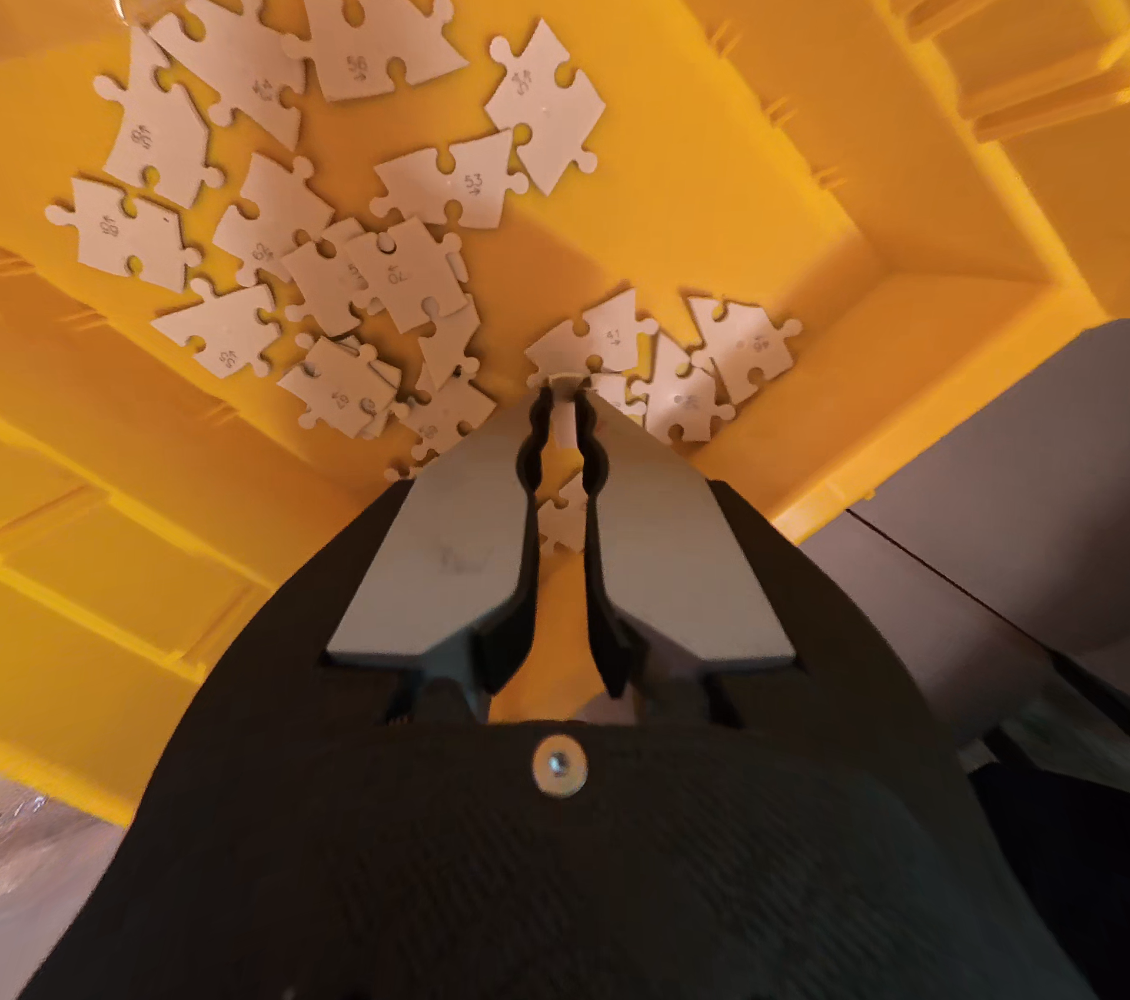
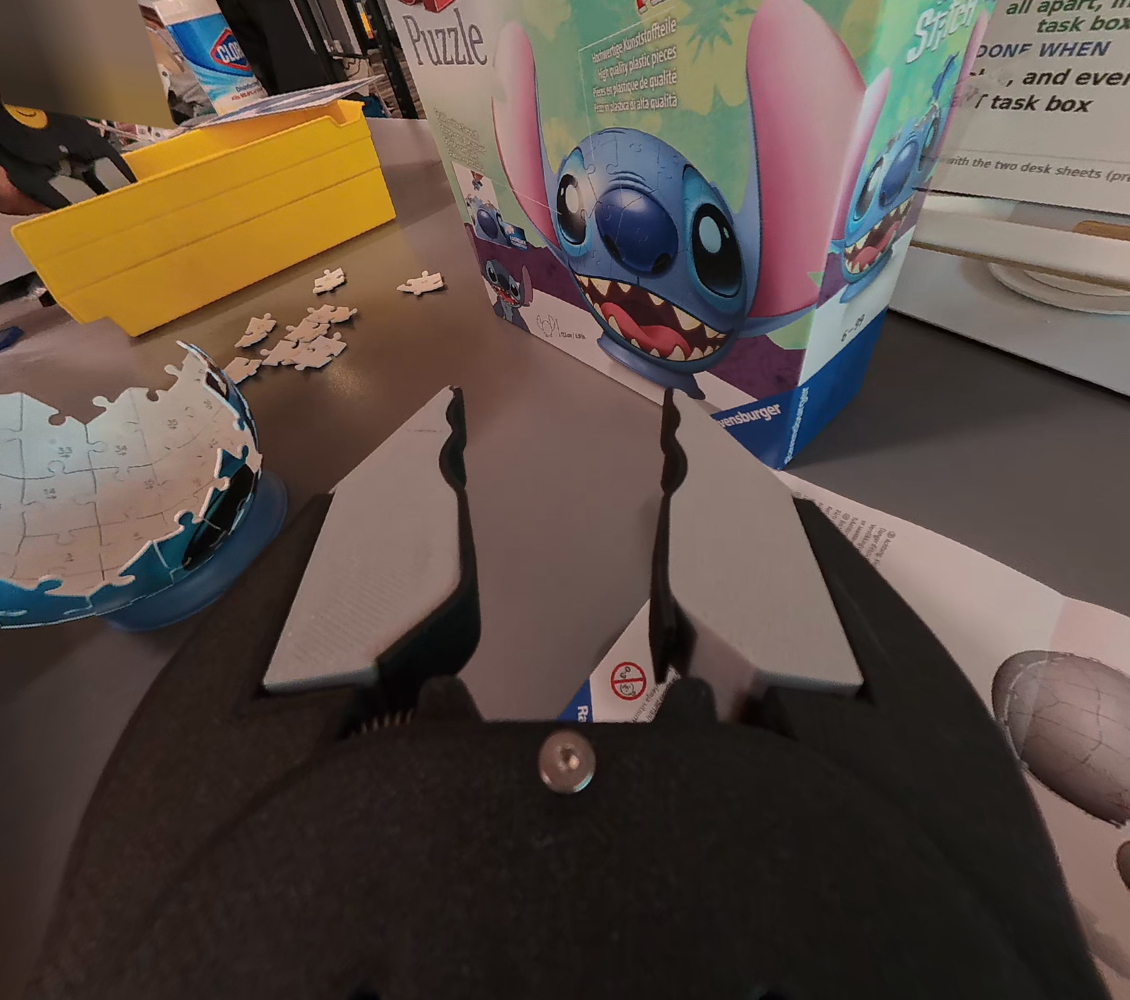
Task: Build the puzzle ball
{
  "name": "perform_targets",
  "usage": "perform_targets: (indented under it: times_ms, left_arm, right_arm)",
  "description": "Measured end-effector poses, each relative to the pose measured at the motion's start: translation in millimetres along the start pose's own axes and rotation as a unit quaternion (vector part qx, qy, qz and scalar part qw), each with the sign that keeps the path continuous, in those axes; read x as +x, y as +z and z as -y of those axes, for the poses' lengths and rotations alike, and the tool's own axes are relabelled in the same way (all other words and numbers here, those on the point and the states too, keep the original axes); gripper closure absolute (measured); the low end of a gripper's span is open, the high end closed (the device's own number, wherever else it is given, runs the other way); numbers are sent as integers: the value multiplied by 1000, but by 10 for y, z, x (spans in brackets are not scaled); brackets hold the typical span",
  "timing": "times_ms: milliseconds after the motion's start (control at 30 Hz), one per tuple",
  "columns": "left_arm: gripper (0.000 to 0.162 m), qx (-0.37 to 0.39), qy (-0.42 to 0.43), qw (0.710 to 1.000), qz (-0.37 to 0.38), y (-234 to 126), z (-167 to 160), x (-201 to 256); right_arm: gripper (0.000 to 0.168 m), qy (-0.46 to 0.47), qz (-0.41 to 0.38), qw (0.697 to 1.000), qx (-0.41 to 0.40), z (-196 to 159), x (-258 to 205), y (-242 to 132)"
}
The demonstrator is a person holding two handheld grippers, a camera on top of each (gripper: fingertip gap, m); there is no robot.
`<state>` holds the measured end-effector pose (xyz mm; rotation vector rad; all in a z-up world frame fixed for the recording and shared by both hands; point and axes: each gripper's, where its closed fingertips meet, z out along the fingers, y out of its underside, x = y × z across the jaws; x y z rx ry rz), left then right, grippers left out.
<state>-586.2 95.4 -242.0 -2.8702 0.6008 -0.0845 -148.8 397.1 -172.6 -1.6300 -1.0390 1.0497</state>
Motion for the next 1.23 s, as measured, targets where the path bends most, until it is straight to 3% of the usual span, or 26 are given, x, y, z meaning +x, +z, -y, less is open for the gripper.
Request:
perform_targets:
  times_ms: [267, 467, 600, 700, 933, 1233]
  left_arm:
    - [161, 39, 3, 999, -4, -103, 92, 33]
    - [162, 95, -22, 994, 51, -559, 109, -126]
    - [162, 209, -16, 977, 31, -1152, 482, 14]
    - [162, 242, 35, 969, -22, -1305, 868, 363]
    - [162, 191, 119, 970, -93, -881, 1559, 1103]
    - [162, 67, 186, 976, -88, -130, 1810, 1824]
  right_arm:
    - [107, 4, 3, 1000, 0, 0, 1, 0]
    - [107, 5, 9, 1000, 1, 2, -22, 3]
    - [107, 8, 19, 1000, 1, 3, -59, 10]
    - [107, 9, 29, 1000, -1, -5, -104, 20]
    - [108, 11, 40, 999, -7, -25, -170, 32]
    - [109, 8, 63, 998, -13, -43, -285, 58]
